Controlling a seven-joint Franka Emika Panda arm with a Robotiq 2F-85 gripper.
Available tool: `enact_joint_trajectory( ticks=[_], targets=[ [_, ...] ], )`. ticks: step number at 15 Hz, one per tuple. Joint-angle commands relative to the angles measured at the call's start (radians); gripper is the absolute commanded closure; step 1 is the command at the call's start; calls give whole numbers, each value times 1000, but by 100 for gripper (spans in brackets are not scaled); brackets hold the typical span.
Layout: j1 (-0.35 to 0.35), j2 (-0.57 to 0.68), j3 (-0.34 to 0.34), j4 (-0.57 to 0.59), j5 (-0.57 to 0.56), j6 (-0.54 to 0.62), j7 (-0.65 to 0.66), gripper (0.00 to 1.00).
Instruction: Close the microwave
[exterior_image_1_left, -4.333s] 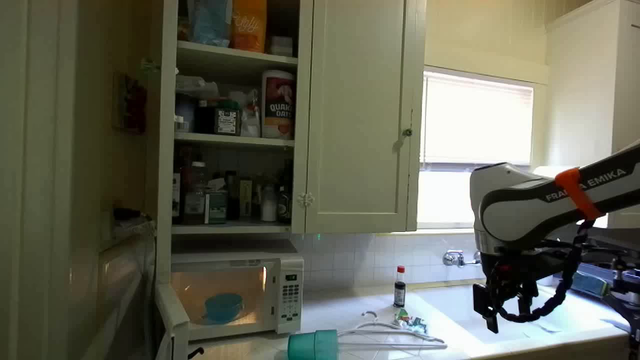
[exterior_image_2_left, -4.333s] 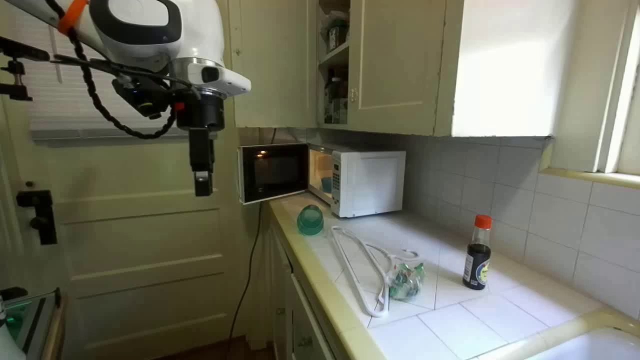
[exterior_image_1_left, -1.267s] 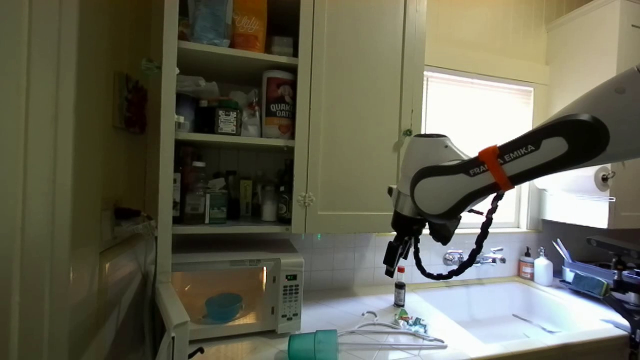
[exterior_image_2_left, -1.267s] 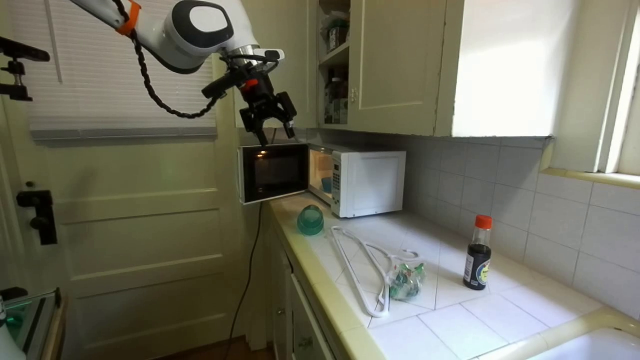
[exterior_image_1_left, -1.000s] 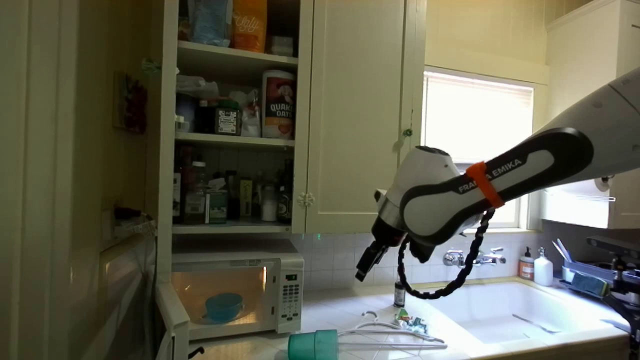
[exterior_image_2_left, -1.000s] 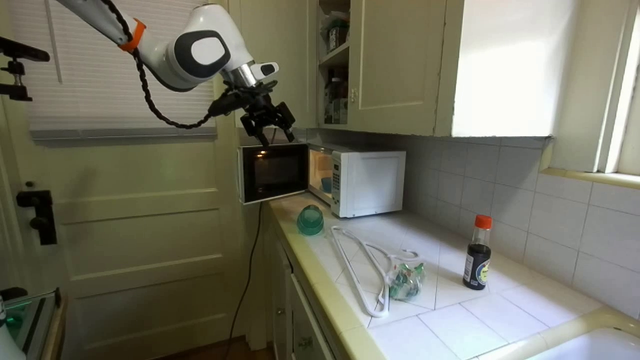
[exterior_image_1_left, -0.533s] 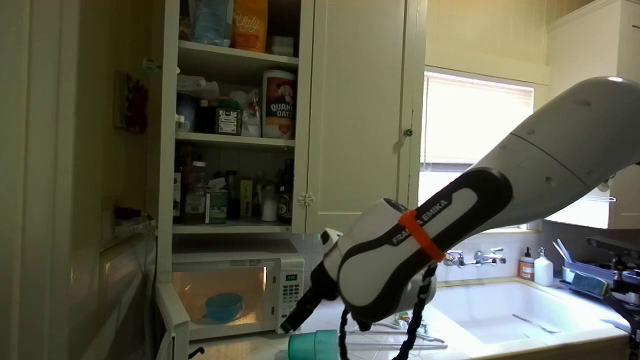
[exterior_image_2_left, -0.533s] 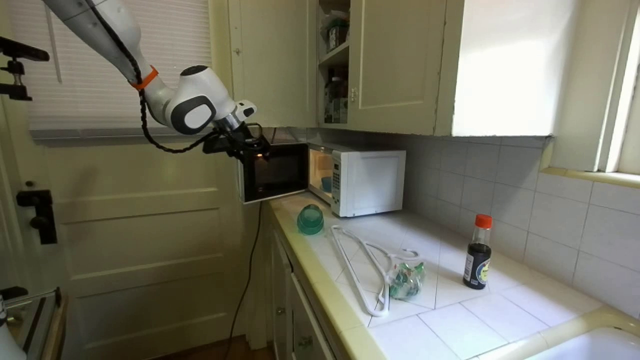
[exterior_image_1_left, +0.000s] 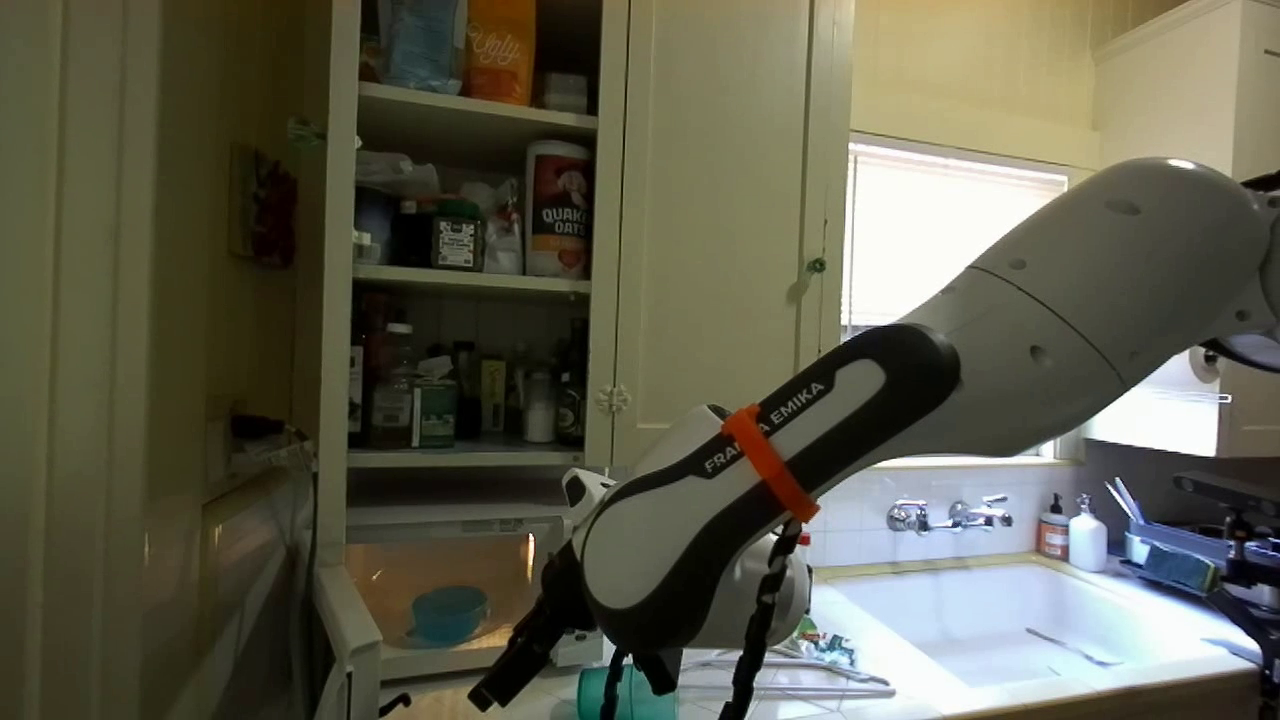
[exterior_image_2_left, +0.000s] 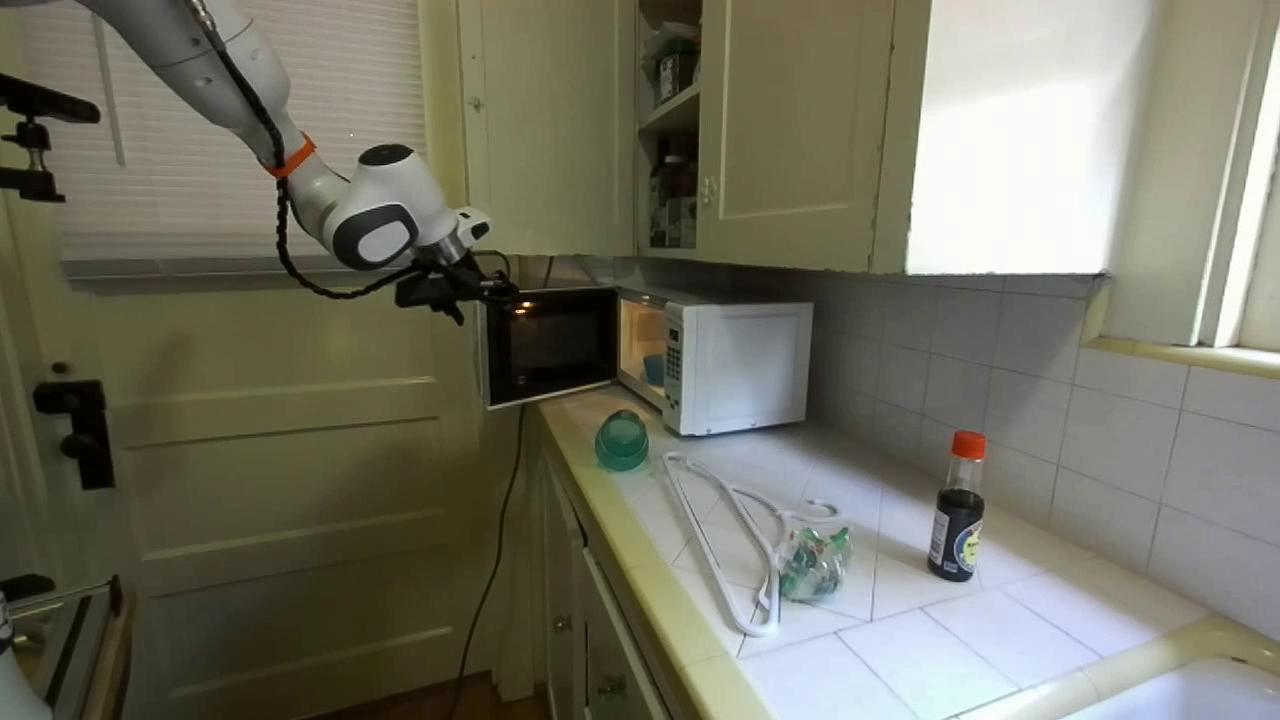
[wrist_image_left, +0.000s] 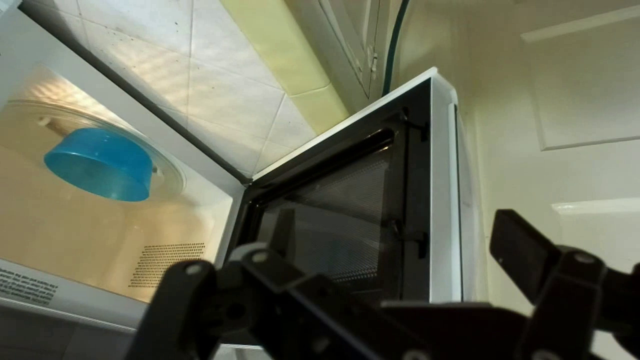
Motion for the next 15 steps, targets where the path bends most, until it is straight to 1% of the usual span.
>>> enact_joint_trajectory(
  ticks=[1, 2, 3, 5, 8, 9, 11, 12, 13, 14, 15],
  targets=[
    [-20, 11, 30, 35, 50, -12, -50, 0],
    [-28, 26, 54, 64, 82, -5, -78, 0],
    [-28, 38, 61, 82, 91, 13, -79, 0],
    [-13, 51, 54, 98, 80, 65, -37, 0],
    [32, 97, 6, 124, 12, 129, 41, 0],
    [51, 114, -16, 132, -3, 133, 55, 0],
    [84, 144, -31, 162, -14, 115, 60, 0],
    [91, 154, -26, 180, -16, 98, 50, 0],
    [77, 166, 12, 203, -8, 75, 22, 0],
    [78, 166, 28, 213, -9, 53, 14, 0],
    [72, 178, 53, 228, -8, 57, 1, 0]
  ],
)
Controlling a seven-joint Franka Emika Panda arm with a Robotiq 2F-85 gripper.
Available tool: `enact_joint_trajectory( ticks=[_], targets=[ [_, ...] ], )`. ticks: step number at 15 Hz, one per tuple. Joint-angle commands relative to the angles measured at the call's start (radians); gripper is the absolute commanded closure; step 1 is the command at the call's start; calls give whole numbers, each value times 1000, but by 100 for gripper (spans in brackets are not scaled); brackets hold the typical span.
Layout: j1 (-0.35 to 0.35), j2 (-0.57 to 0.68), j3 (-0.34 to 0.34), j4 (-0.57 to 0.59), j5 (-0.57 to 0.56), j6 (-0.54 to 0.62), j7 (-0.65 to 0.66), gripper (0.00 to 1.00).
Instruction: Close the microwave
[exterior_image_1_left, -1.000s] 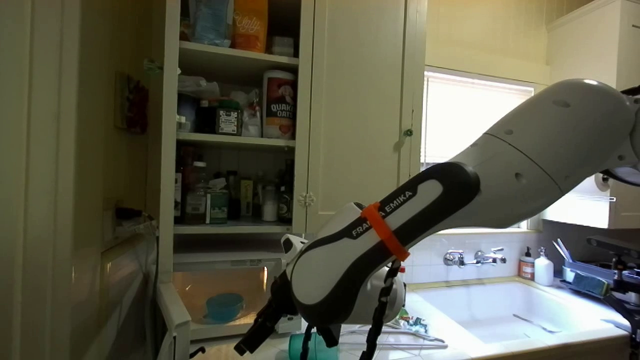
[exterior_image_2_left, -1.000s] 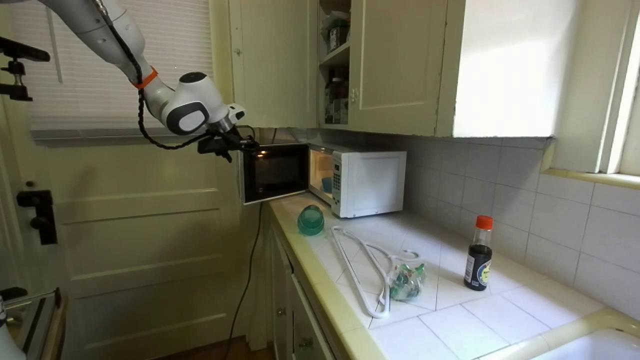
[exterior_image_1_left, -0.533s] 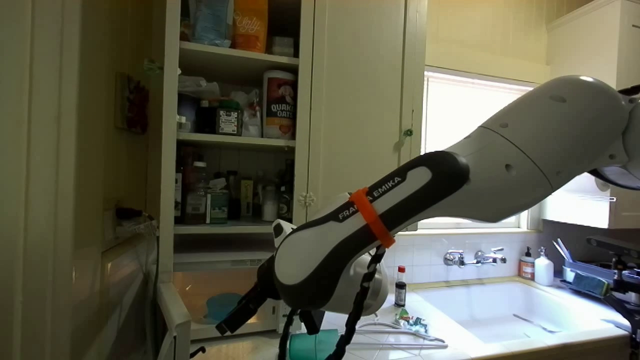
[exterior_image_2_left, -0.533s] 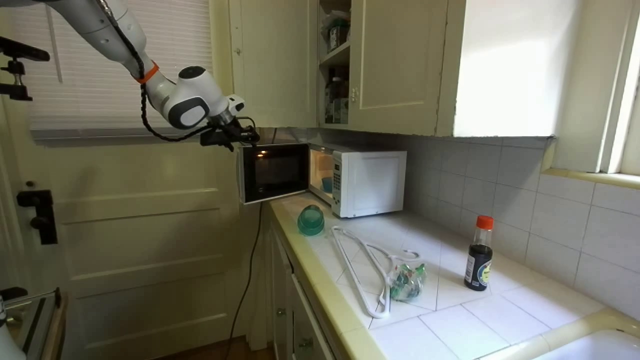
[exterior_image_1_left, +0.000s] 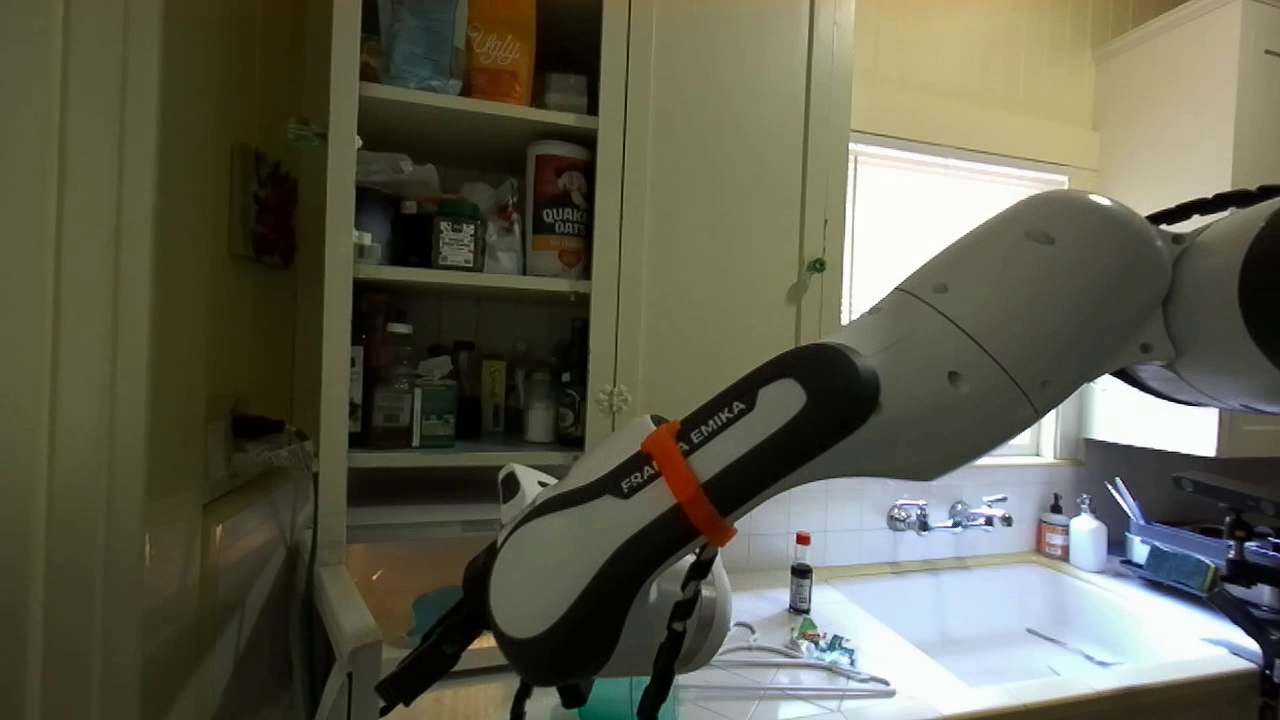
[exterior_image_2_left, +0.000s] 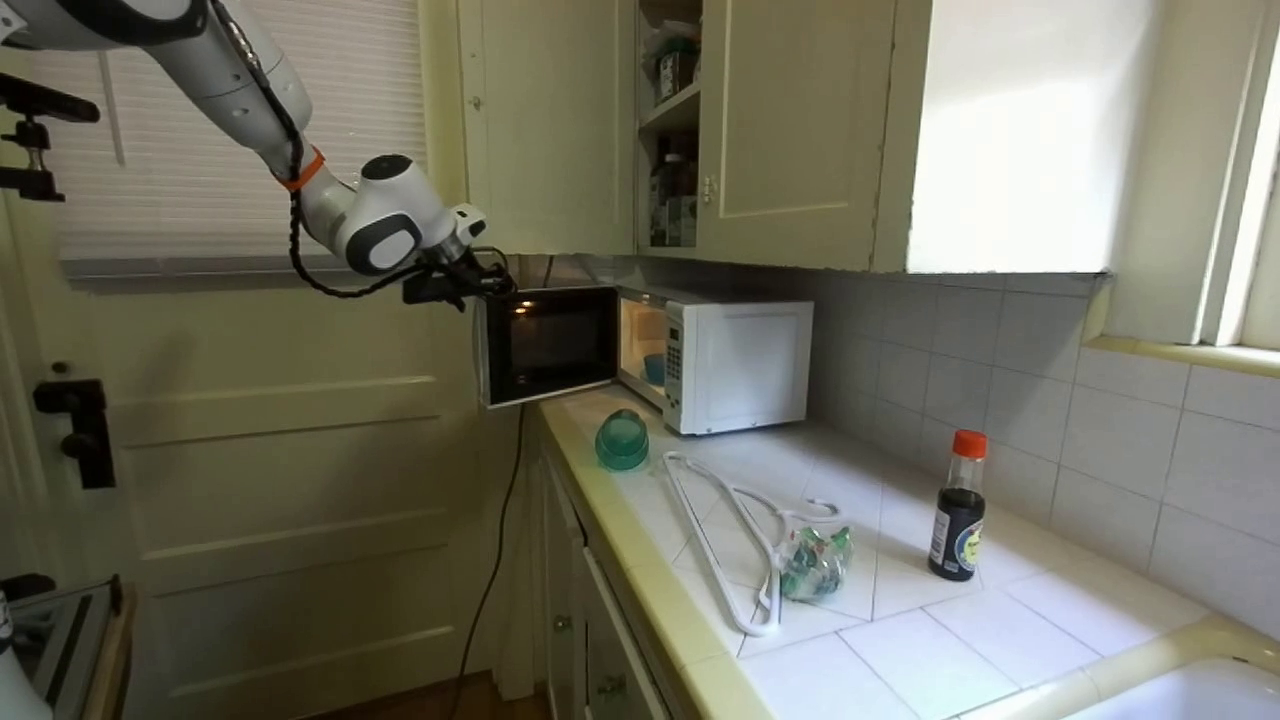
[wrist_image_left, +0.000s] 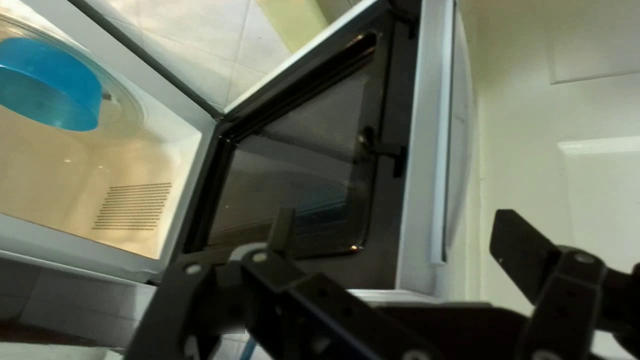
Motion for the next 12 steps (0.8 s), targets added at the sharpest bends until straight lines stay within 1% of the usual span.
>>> enact_joint_trajectory(
  ticks=[1, 3, 4, 5, 6, 7, 9, 10, 12],
  targets=[
    [2, 41, 53, 69, -9, -38, -26, 0],
    [53, 71, 2, 87, -30, 10, 14, 0],
    [-8, 86, 42, 78, -204, 38, 169, 0],
    [112, 96, -79, 99, -99, 43, 88, 0],
    [155, 102, -143, 98, -137, 57, 148, 0],
    [219, 120, -233, 106, -144, 72, 170, 0],
    [316, 160, -386, 116, -156, 99, 220, 0],
    [367, 194, -465, 130, -148, 117, 238, 0],
    [486, 260, -614, 161, -114, 112, 274, 0]
  ],
)
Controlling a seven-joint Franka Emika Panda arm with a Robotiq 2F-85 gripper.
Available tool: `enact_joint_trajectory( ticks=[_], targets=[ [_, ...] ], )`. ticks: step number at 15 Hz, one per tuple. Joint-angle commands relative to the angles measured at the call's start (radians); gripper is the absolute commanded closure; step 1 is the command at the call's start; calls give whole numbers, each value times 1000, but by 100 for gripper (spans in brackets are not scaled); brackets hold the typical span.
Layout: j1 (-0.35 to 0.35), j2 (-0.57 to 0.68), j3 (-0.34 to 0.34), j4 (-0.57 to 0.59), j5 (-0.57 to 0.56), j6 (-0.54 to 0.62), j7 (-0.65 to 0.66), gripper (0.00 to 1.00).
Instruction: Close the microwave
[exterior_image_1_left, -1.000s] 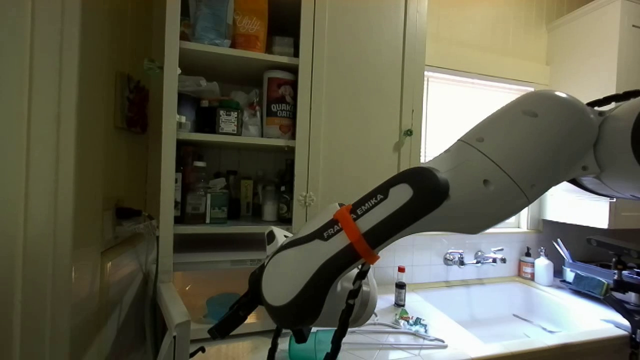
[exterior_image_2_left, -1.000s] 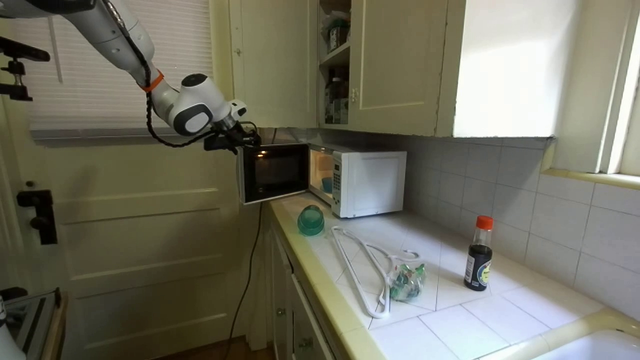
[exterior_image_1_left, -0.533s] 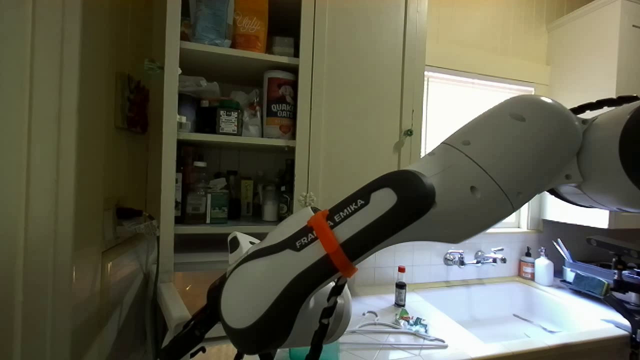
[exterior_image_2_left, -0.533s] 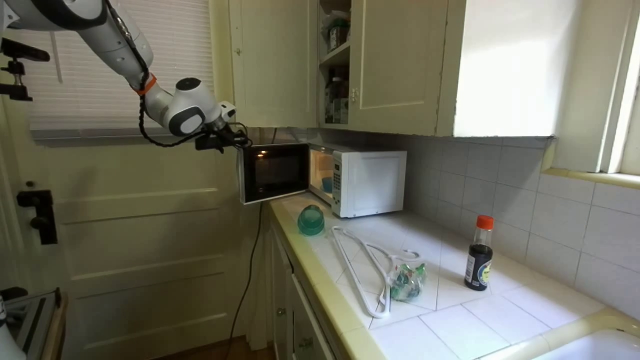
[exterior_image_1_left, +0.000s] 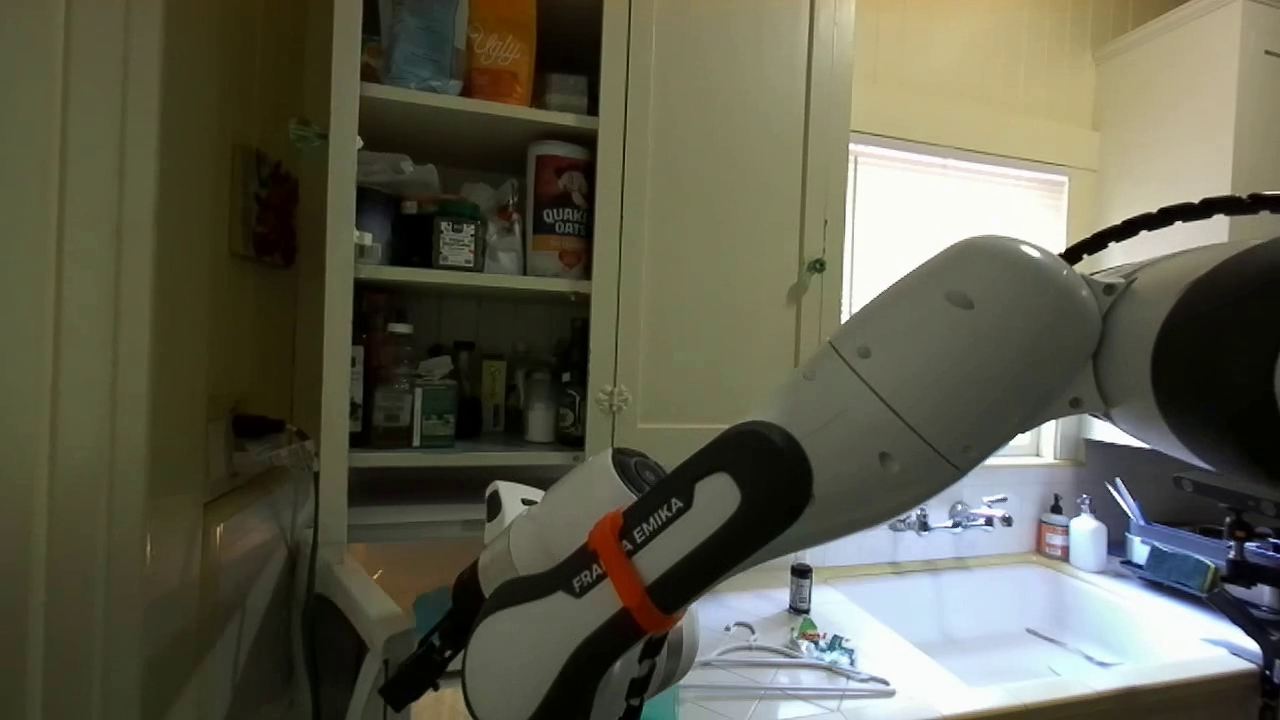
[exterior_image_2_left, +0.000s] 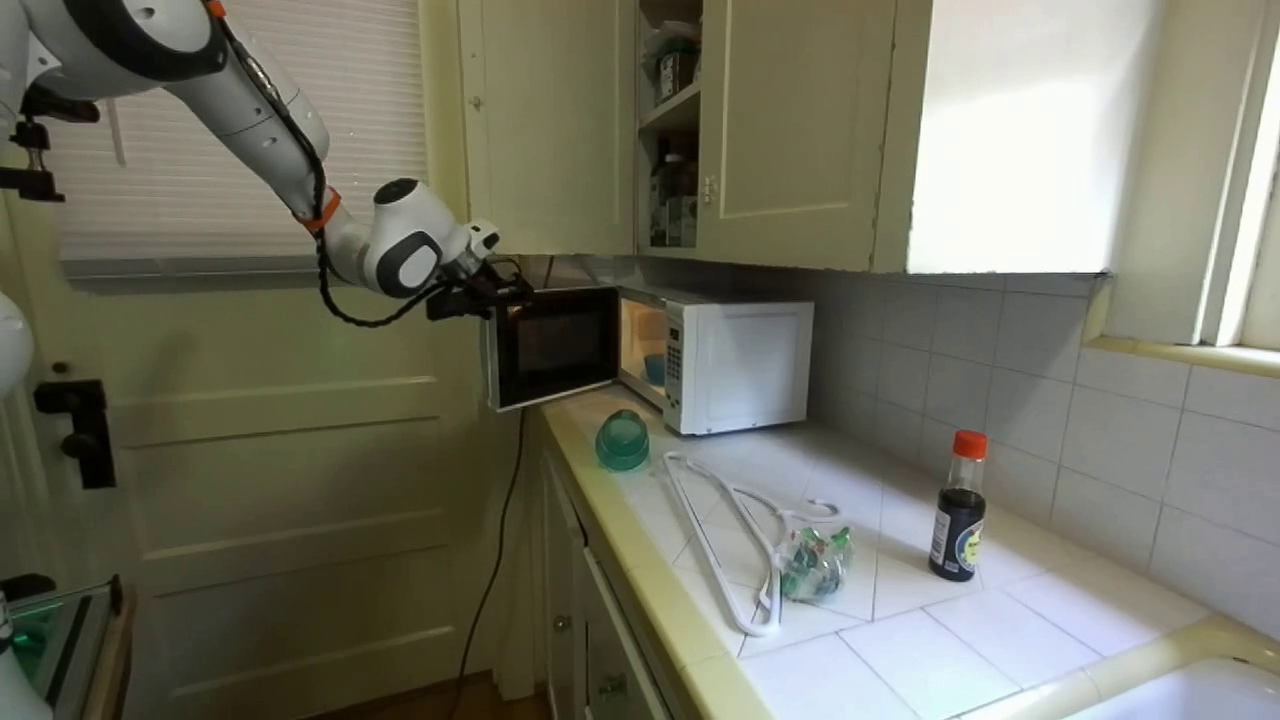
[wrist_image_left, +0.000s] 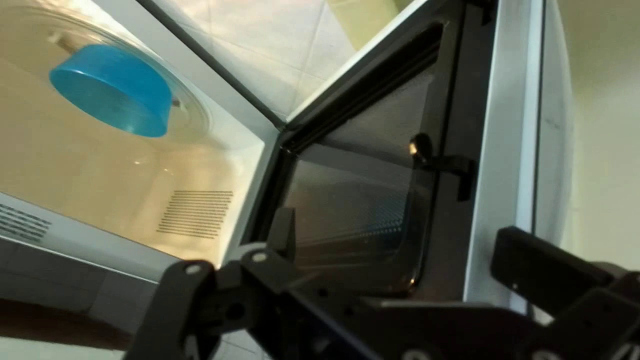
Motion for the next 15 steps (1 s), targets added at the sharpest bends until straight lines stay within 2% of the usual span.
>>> enact_joint_trajectory(
  ticks=[1, 4, 7, 10, 13, 15],
  targets=[
    [204, 150, -272, 80, 31, 44, 100, 0],
    [392, 225, -493, 85, 118, 31, 172, 0],
    [582, 275, -708, 33, 214, 0, 239, 0],
    [750, 387, -910, -5, 294, -64, 346, 0],
    [815, 490, -1053, -22, 329, -131, 446, 0],
    [804, 553, -1103, -16, 326, -219, 512, 0]
  ],
)
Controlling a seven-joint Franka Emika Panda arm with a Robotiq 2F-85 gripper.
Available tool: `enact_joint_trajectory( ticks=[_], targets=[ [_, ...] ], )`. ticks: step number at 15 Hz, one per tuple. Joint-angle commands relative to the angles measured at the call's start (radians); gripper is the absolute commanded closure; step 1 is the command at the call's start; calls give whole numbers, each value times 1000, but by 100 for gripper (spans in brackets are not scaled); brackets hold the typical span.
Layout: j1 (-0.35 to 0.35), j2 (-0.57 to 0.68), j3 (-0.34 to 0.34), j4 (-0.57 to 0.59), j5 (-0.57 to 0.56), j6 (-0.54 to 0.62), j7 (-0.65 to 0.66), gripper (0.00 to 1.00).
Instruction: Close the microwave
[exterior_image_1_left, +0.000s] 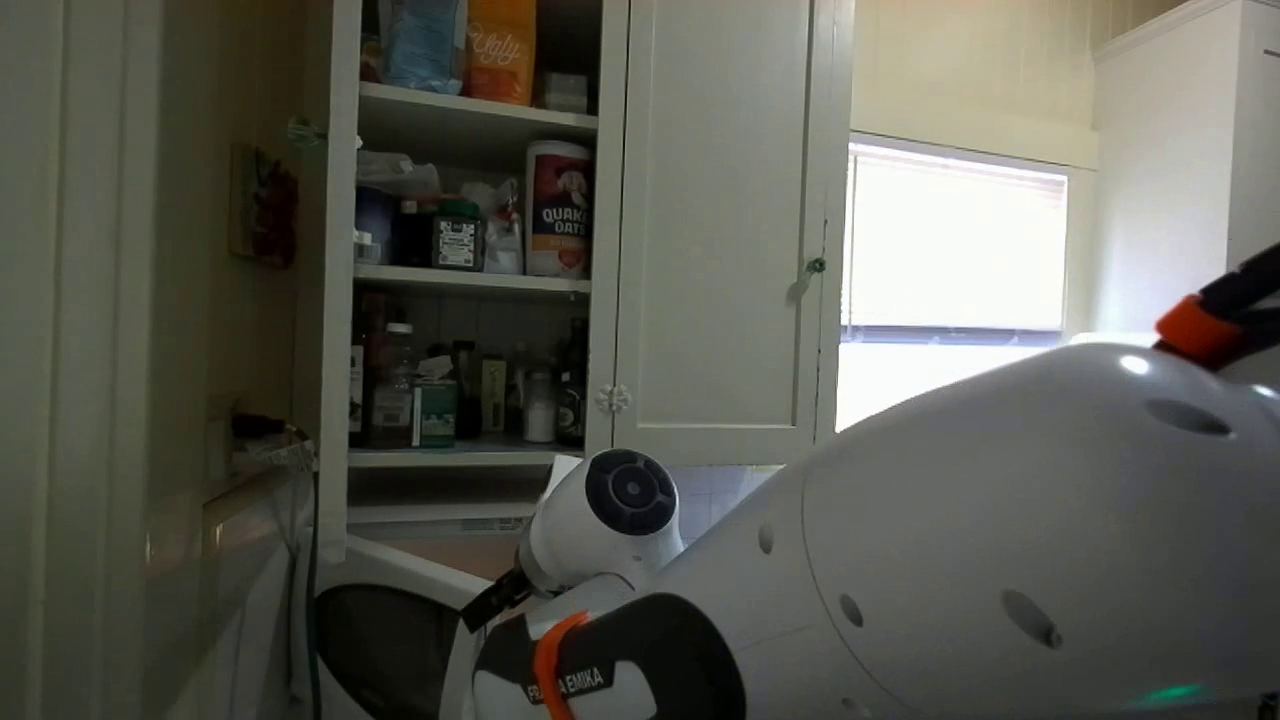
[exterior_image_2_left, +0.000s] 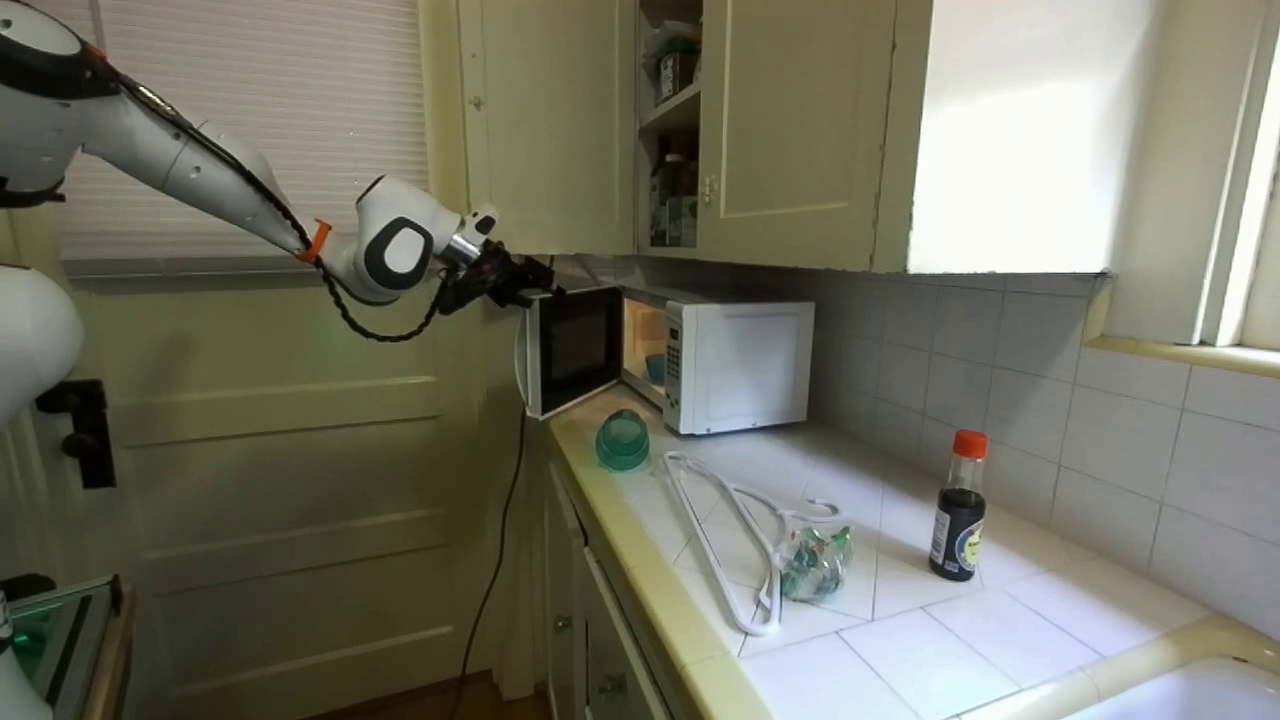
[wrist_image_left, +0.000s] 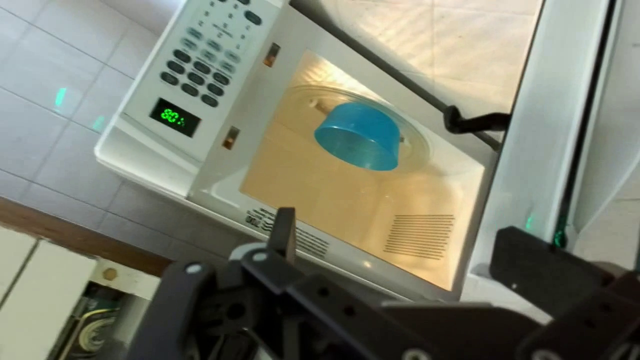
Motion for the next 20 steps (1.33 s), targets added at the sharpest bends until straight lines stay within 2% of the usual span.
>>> enact_joint_trajectory(
  ticks=[1, 3, 4, 5, 7, 8, 11, 13, 16, 20],
  targets=[
    [0, 166, -128, 40, 29, -121, 153, 0],
    [-40, 201, -151, 60, 11, -192, 207, 0],
    [-79, 150, -141, 58, -143, -190, 322, 0],
    [-110, 140, -137, 77, -180, -206, 346, 0],
    [-153, 57, -79, 116, -287, -177, 355, 0],
    [-160, 68, -71, 133, -328, -193, 381, 0],
    [-85, 110, -95, 135, -408, -264, 490, 0],
    [-37, 102, -85, 126, -449, -291, 533, 0],
    [16, 111, -100, 133, -487, -363, 606, 0],
    [59, 103, -101, 145, -521, -396, 649, 0]
  ],
)
